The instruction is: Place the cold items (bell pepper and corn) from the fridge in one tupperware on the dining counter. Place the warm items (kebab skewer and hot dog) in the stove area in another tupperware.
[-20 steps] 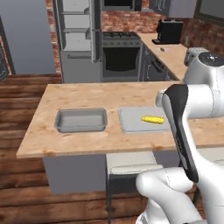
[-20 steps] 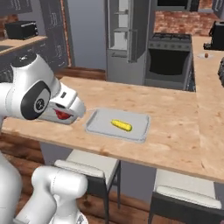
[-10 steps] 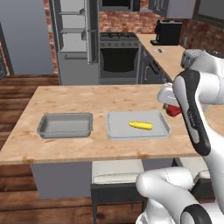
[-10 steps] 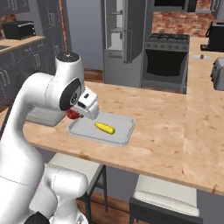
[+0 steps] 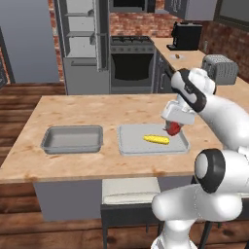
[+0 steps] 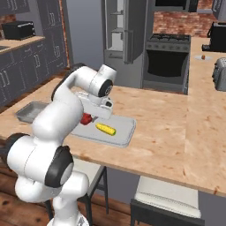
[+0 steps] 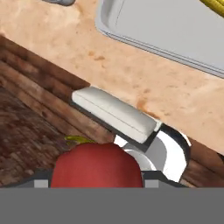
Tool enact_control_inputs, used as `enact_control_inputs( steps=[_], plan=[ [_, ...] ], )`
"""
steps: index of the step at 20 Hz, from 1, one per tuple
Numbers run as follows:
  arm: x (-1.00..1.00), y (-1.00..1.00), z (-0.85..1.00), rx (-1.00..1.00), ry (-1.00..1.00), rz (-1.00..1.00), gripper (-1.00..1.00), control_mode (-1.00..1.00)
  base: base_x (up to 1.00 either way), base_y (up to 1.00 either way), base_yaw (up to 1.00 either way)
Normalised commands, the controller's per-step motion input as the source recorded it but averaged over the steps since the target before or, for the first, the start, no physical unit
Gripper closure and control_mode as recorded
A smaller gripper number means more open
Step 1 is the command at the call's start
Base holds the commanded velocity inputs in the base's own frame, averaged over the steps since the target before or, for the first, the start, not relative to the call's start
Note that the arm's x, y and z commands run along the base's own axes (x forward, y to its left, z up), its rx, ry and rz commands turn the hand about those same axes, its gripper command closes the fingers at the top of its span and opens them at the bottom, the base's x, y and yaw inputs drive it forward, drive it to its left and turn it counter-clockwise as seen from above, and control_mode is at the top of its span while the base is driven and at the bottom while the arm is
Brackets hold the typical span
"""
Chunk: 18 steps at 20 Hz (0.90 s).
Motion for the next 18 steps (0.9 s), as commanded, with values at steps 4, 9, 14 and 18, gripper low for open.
enact_control_inputs(
  steps=[4,9,14,18],
  plan=[
    [0.72,0.12,-0.40,-0.04,0.00,0.32,1.00,-1.00,0.00,0.00,0.00],
    [0.60,0.26,-0.49,0.00,0.00,0.22,1.00,-1.00,0.00,0.00,0.00],
    [0.45,0.32,-0.49,0.00,0.00,0.07,1.00,-1.00,0.00,0.00,0.00],
    [0.54,0.26,-0.51,0.00,-0.06,0.03,1.00,-1.00,0.00,0.00,0.00]
  ],
)
